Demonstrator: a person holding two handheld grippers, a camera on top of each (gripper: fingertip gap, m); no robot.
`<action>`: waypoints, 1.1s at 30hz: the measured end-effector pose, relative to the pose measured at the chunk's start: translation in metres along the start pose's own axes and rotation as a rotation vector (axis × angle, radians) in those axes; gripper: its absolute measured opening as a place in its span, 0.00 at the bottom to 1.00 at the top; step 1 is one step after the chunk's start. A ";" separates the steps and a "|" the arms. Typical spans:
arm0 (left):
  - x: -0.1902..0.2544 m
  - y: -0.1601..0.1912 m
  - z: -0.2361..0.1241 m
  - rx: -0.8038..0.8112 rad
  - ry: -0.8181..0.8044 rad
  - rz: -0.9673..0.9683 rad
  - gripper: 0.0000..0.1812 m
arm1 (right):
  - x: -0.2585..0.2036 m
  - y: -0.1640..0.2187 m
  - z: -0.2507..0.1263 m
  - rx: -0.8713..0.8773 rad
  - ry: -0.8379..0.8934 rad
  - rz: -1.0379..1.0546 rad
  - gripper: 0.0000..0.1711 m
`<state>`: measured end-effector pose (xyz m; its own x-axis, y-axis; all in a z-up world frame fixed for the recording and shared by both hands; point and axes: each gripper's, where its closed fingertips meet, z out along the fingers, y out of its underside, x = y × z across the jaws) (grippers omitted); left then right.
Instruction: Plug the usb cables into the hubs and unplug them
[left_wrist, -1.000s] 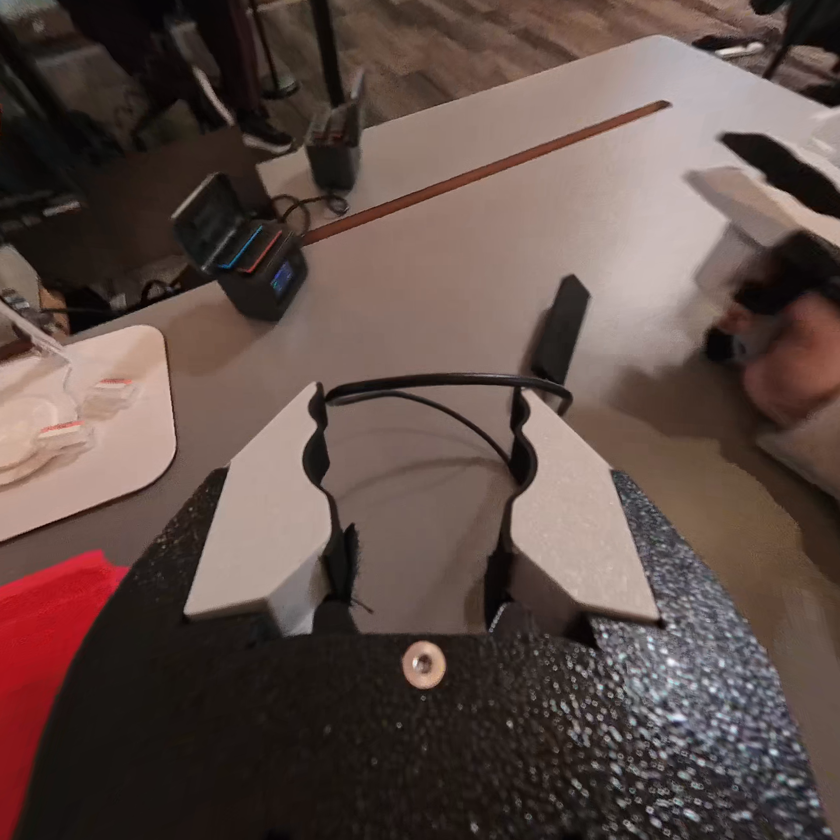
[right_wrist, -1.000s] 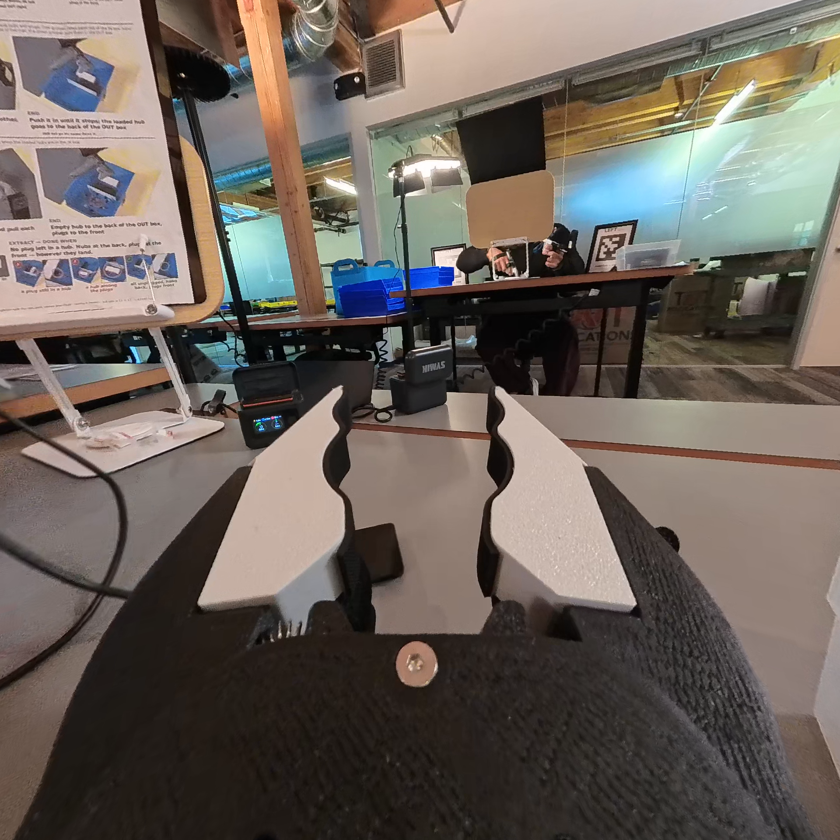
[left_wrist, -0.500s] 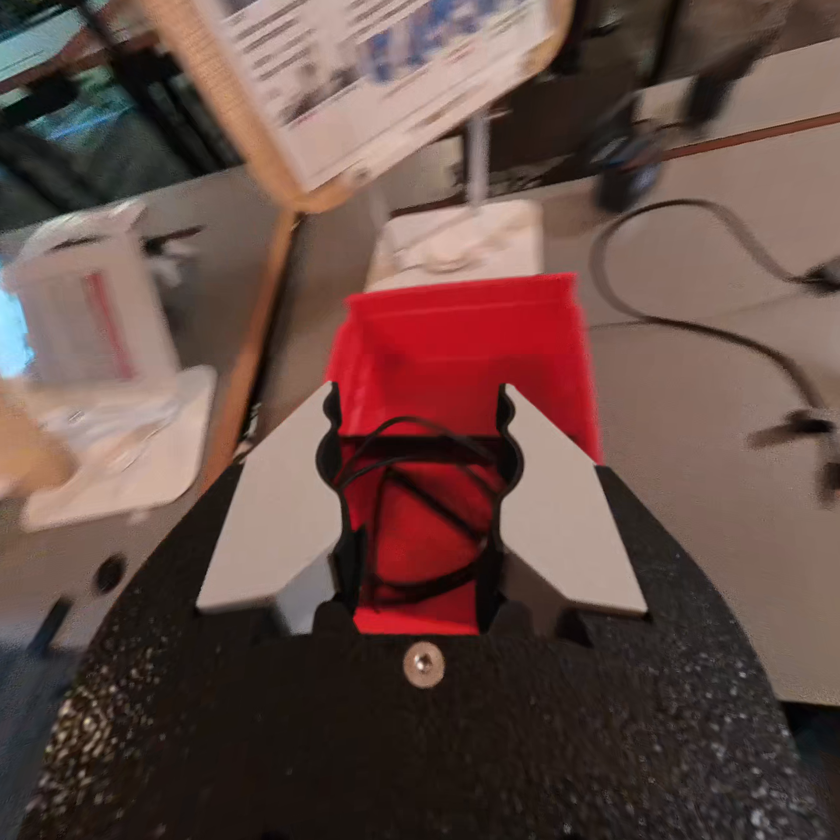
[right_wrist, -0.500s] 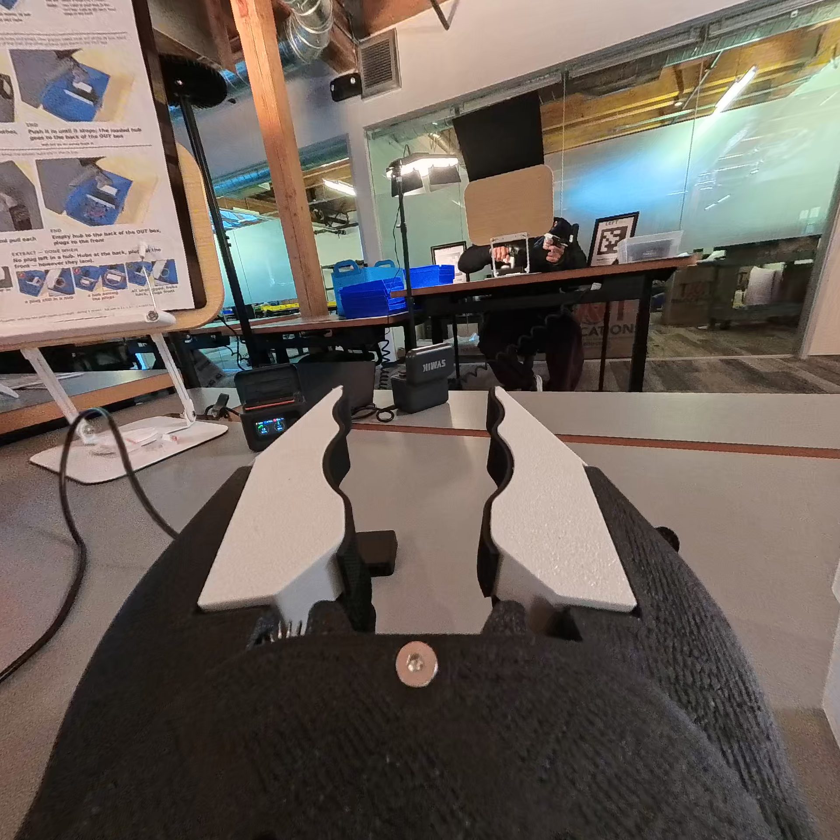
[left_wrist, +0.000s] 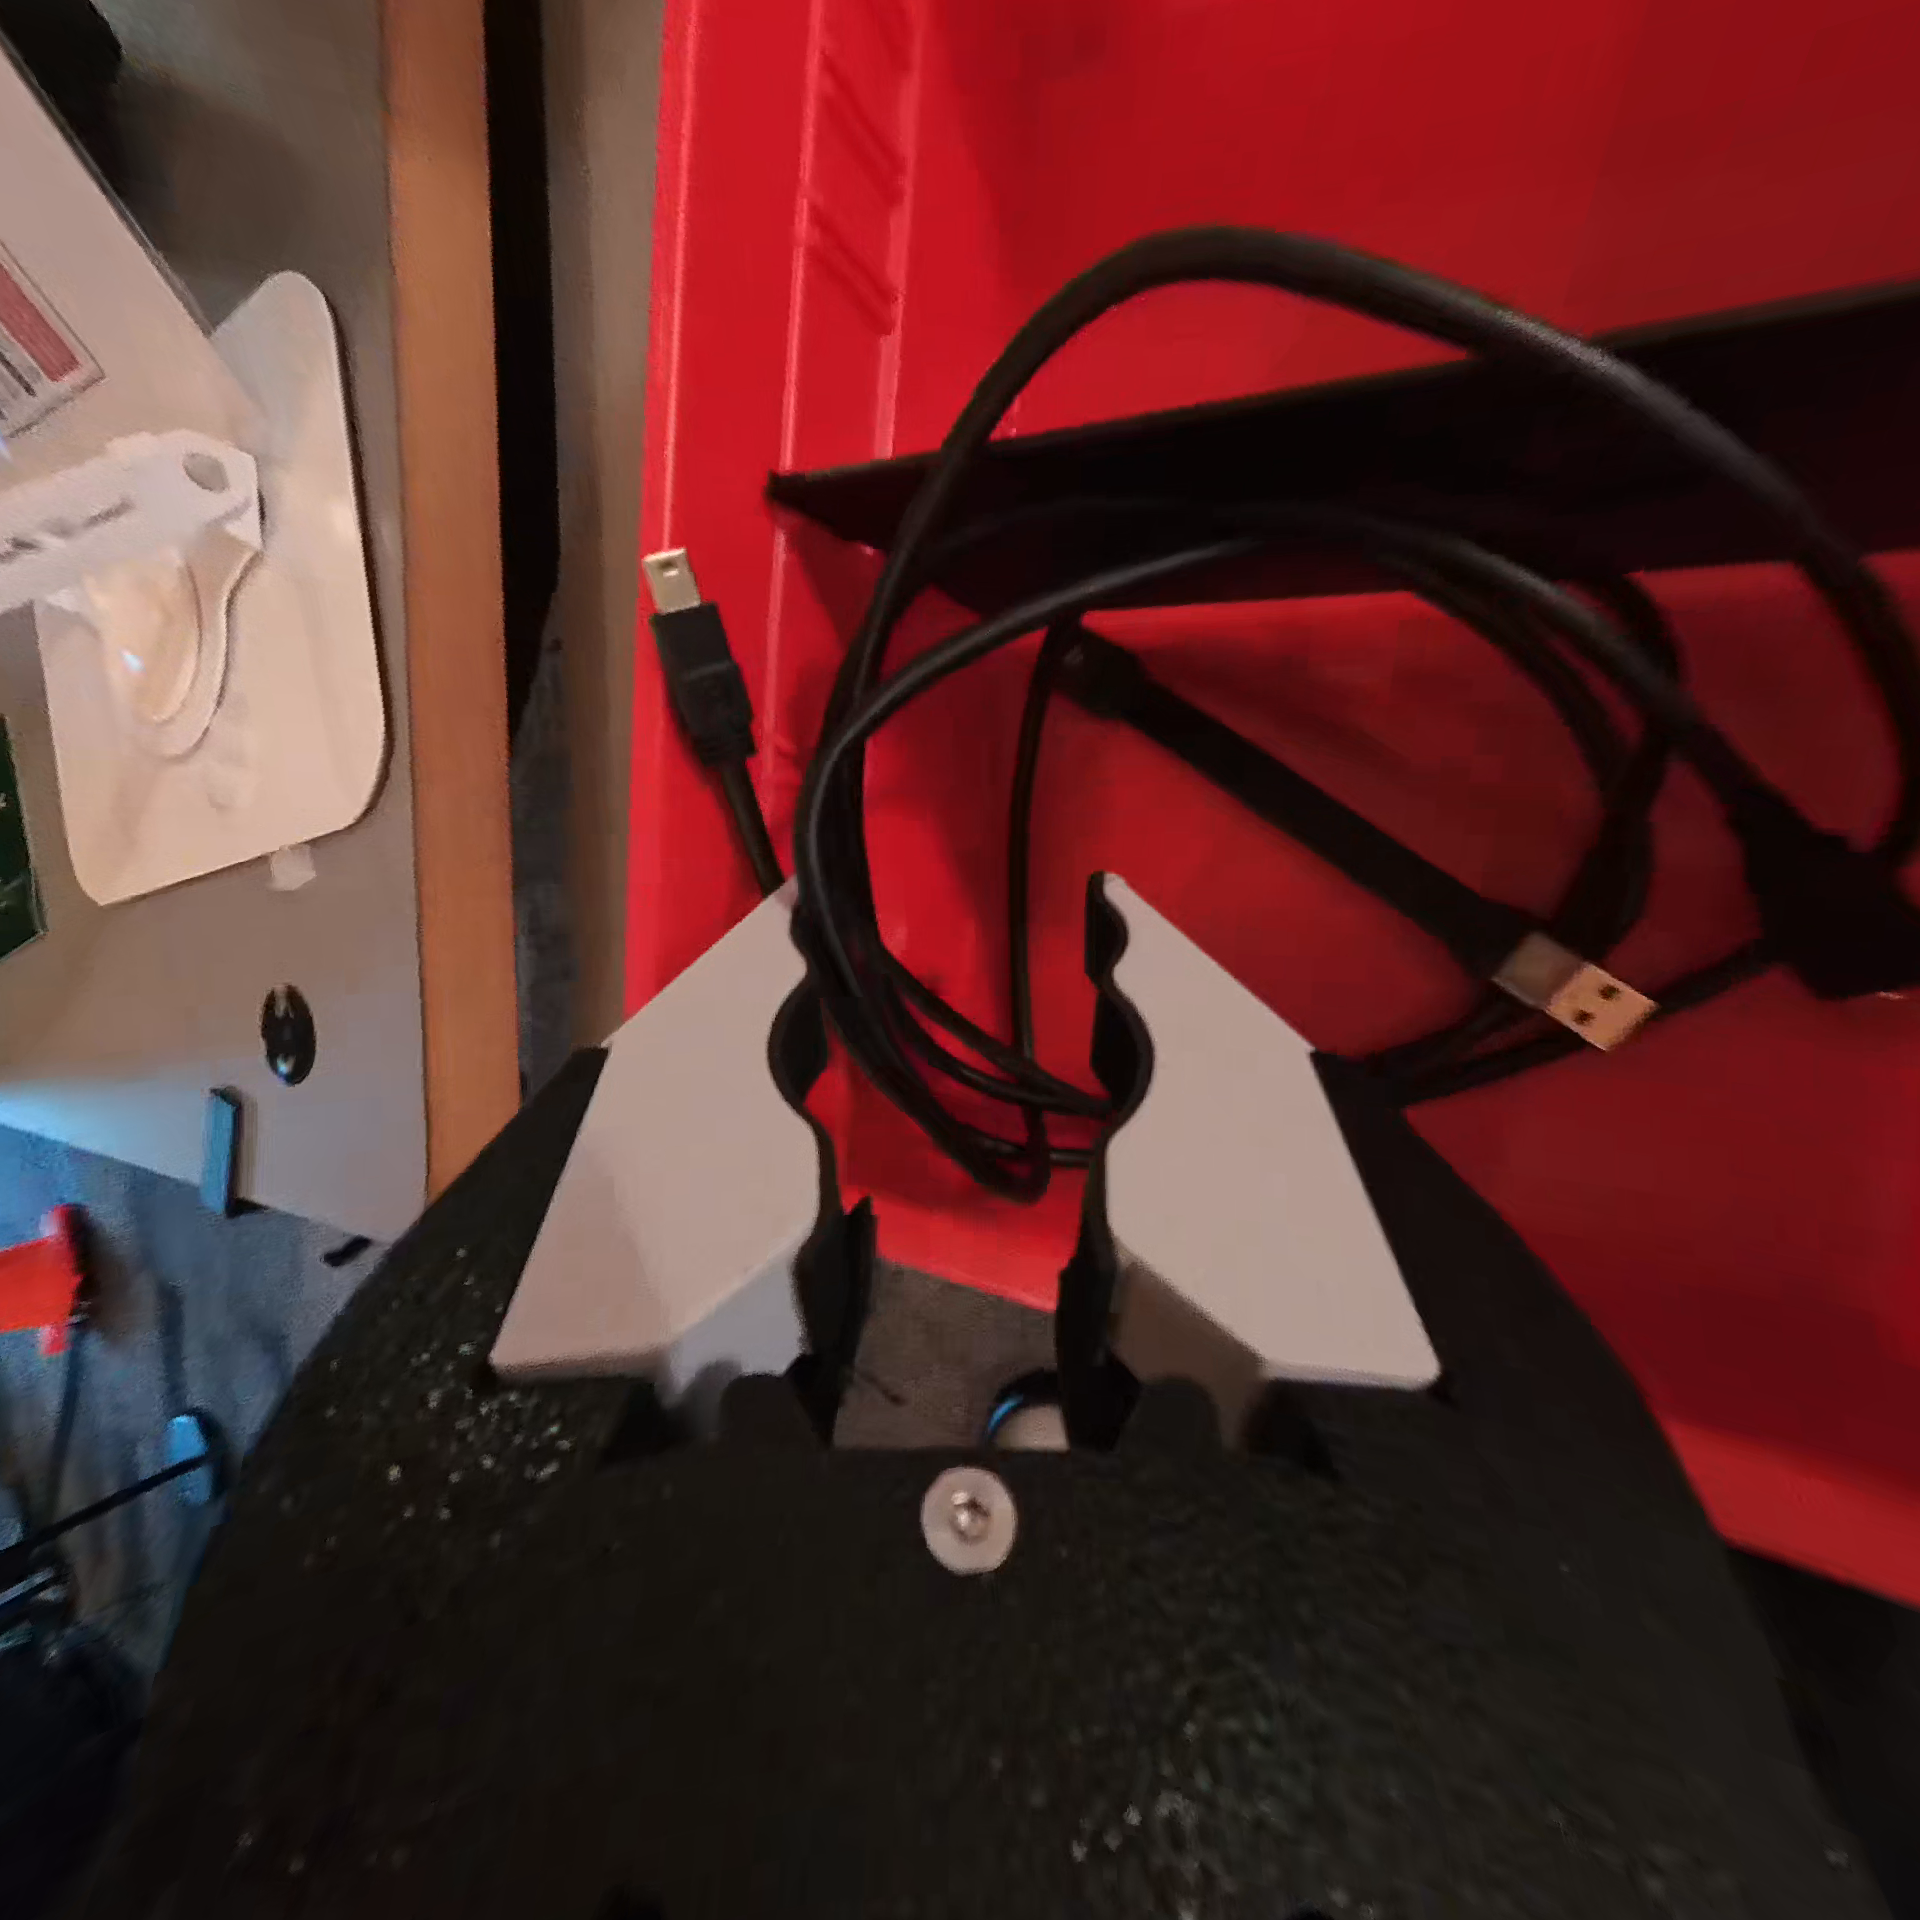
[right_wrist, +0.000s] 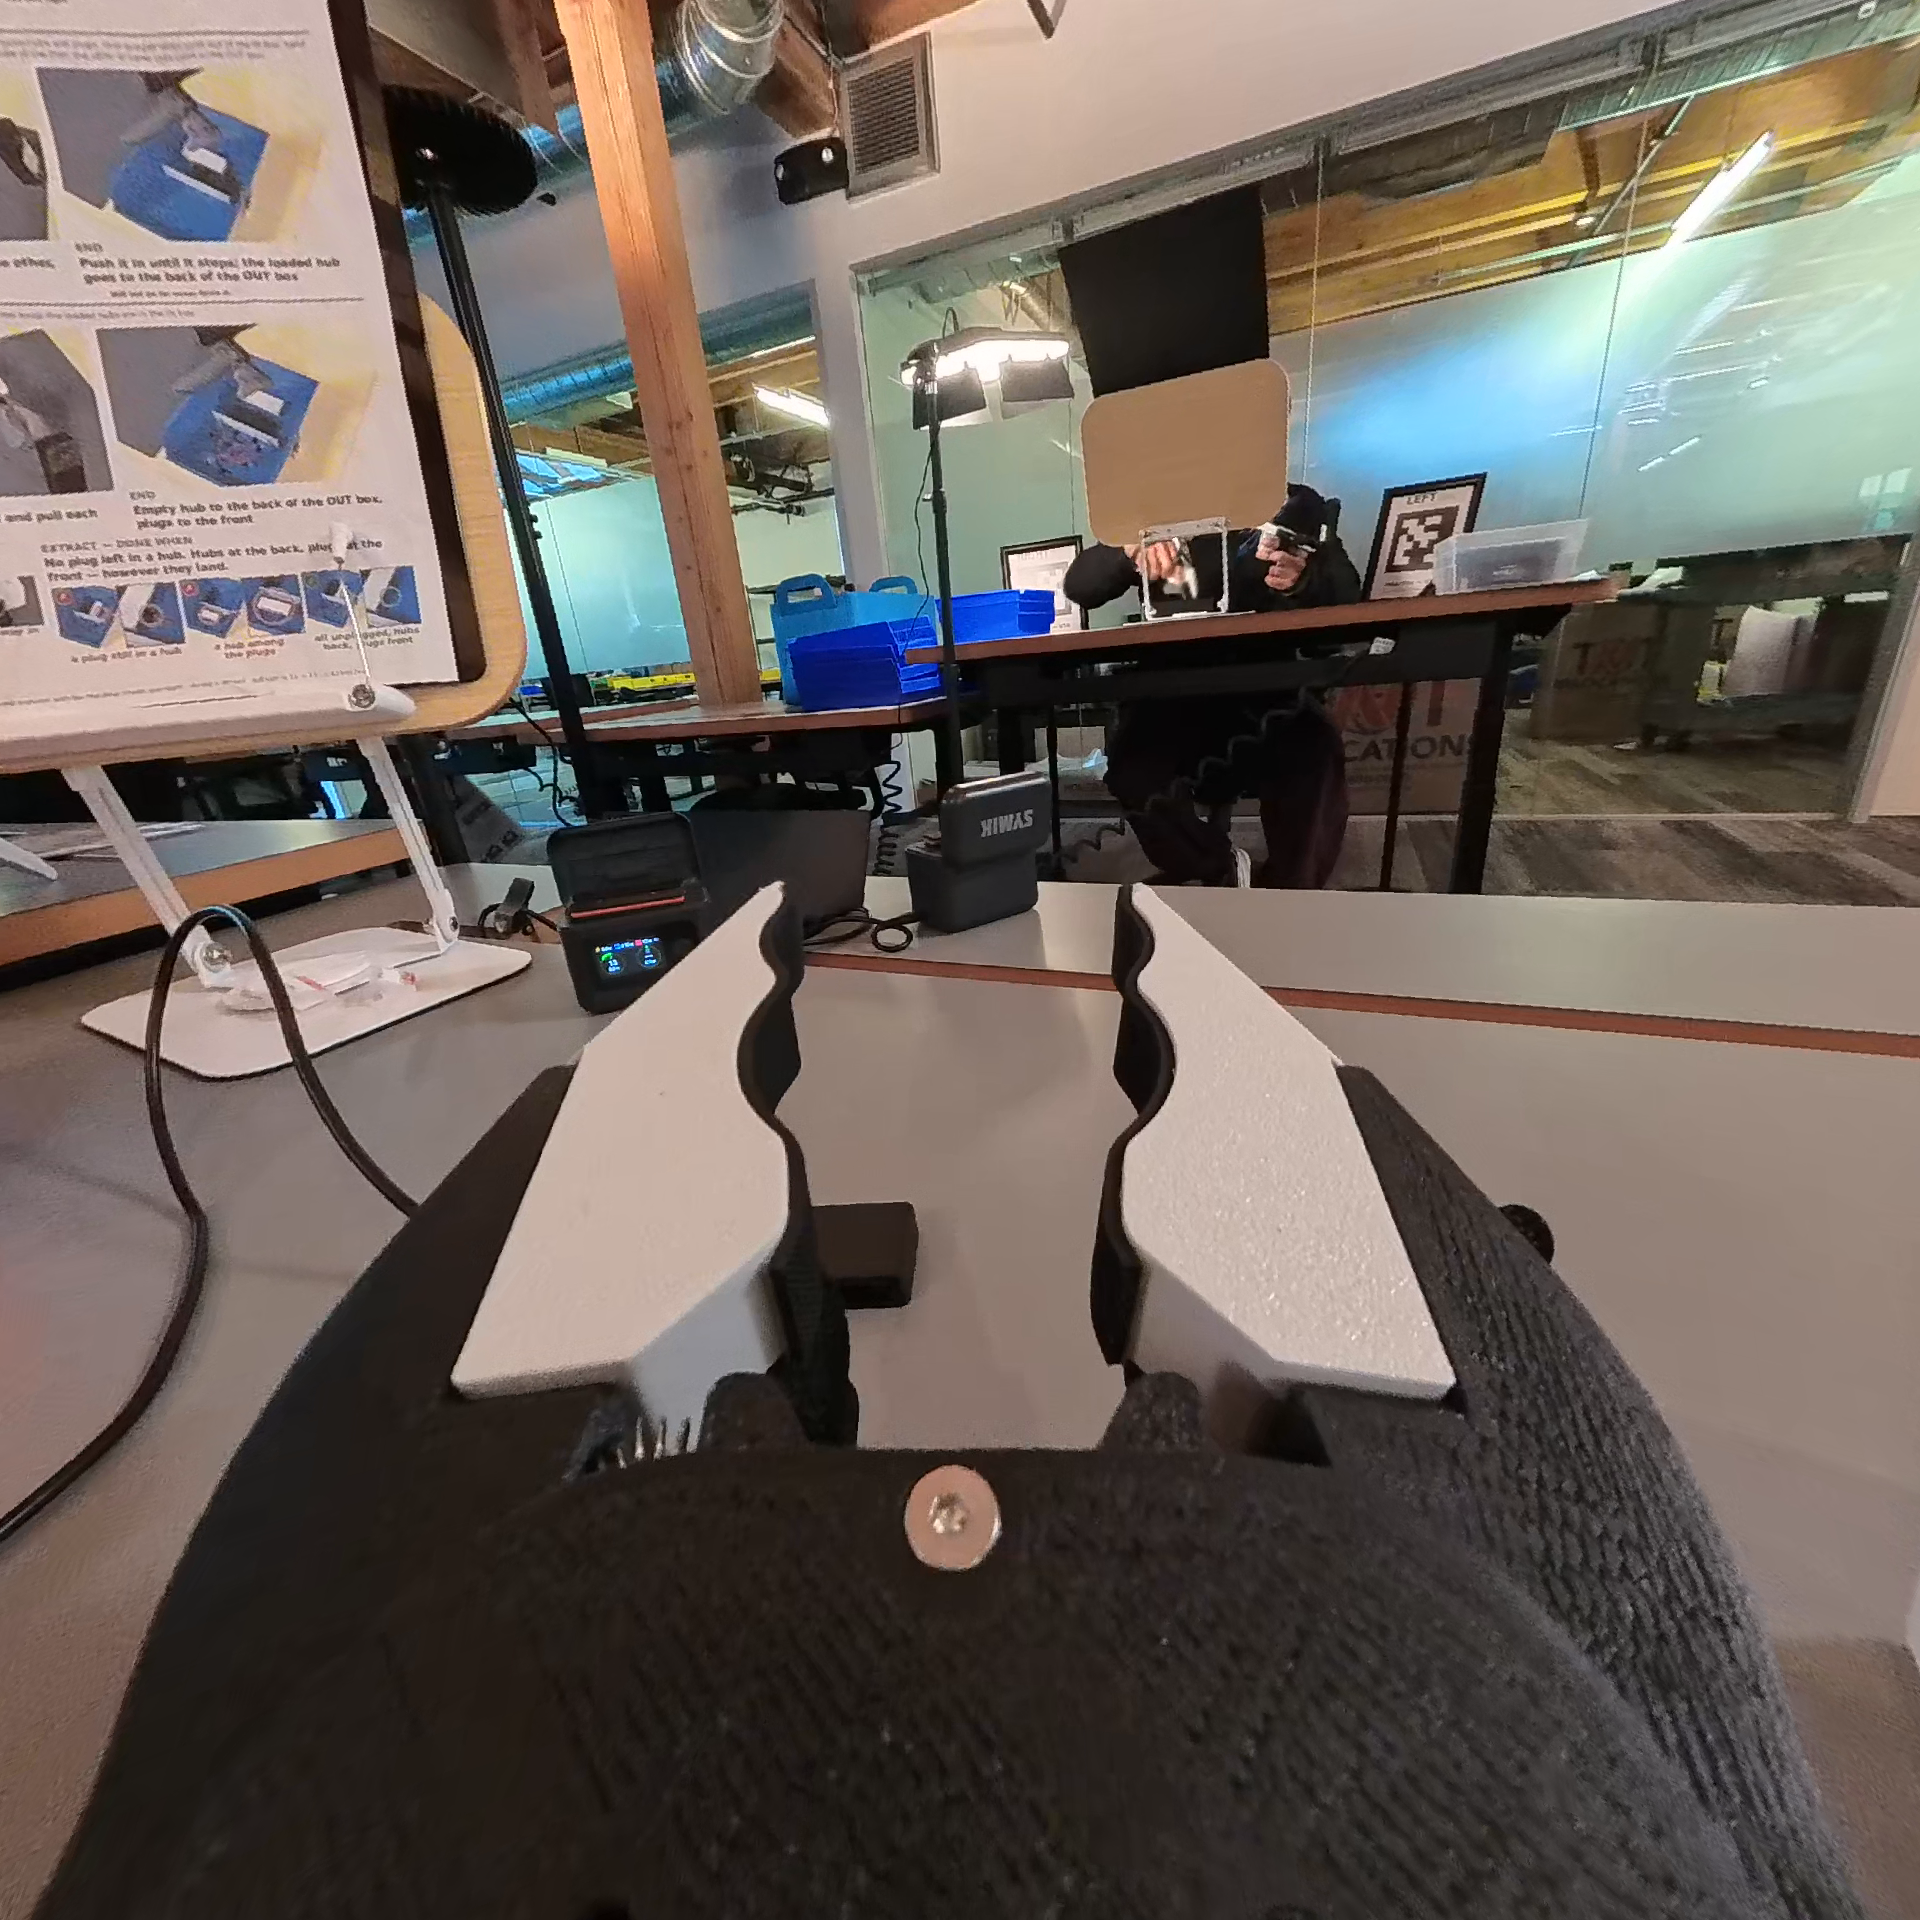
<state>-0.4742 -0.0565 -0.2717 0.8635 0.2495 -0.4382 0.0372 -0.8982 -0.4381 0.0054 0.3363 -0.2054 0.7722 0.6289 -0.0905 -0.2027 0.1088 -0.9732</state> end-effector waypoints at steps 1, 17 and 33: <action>-0.001 0.000 0.006 -0.006 -0.026 0.027 0.24 | 0.000 0.000 0.000 -0.001 -0.001 -0.001 0.35; -0.037 -0.023 0.002 0.124 -0.341 0.265 0.00 | -0.001 0.003 0.002 -0.017 -0.007 0.003 0.35; -0.061 -0.141 -0.209 0.749 -0.292 0.095 0.00 | 0.002 0.002 0.001 -0.010 0.003 0.022 0.35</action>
<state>-0.4272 -0.0210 -0.0193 0.6762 0.3612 -0.6421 -0.4663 -0.4649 -0.7526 0.0058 0.3389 -0.2077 0.7695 0.6287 -0.1126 -0.2135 0.0871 -0.9730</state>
